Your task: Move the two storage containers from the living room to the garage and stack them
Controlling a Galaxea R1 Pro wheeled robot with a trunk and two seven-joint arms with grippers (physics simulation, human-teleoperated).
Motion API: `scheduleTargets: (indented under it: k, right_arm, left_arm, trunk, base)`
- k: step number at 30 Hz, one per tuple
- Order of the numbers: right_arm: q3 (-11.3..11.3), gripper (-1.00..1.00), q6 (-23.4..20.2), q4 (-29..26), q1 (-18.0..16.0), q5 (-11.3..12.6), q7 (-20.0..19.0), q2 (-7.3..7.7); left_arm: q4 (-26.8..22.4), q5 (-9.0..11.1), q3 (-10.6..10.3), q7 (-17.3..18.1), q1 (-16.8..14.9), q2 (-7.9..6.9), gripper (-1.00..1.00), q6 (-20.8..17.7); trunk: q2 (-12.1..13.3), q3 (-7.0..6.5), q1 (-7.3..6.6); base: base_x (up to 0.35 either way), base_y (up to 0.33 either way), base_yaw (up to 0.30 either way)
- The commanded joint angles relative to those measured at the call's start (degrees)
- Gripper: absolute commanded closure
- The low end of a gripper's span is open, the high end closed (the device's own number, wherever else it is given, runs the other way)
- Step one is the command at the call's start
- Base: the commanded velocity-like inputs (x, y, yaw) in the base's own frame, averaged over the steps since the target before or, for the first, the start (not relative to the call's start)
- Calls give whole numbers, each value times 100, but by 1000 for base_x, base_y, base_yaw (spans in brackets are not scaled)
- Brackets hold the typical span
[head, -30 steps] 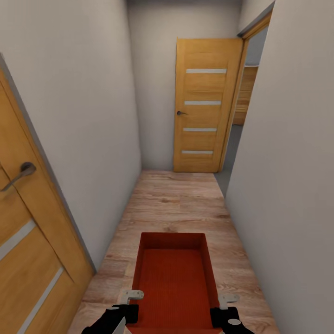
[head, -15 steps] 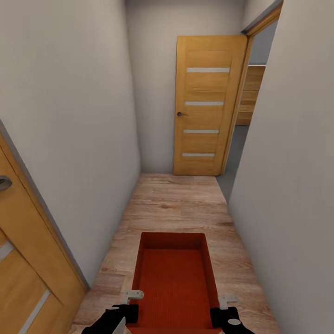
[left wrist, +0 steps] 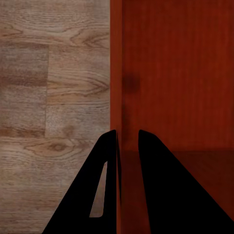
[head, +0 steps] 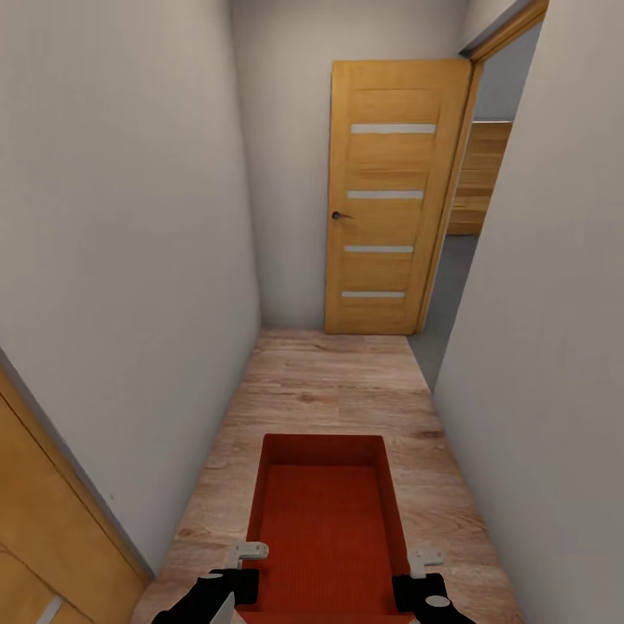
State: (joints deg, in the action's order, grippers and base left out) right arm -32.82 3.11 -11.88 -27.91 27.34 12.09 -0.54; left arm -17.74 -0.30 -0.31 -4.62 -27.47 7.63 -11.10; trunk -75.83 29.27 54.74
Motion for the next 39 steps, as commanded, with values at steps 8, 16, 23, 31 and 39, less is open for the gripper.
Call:
scheduleTargets:
  k: [8, 16, 23, 31, 39]
  right_arm:
    - [-6, 100, -99, 28, -4, 132, 92, 1]
    - [-6, 100, -98, 28, -4, 132, 92, 1]
    - [-6, 100, -100, 28, -4, 132, 92, 2]
    - [-6, 100, -96, 28, -4, 132, 92, 7]
    - [-6, 100, -93, 28, -4, 132, 92, 6]
  left_arm:
    - [-36, -67, -13, -56, -4, 2, 100, -37]
    - [-36, -67, -13, -56, -4, 2, 100, -40]
    - [-36, -67, -13, -56, -4, 2, 100, -41]
    - [-36, -67, -13, -56, -4, 2, 100, -41]
    - [-36, -67, -13, -56, -4, 2, 100, -40]
  trunk:
    - [-3, 5, 3]
    - [-3, 5, 3]
    - [-3, 5, 3]
    - [-3, 5, 3]
    - [-3, 5, 3]
  base:
    - [320, 0, 0]
    - [320, 0, 0]
    - [320, 0, 0]
    - [320, 0, 0]
    - [320, 0, 0]
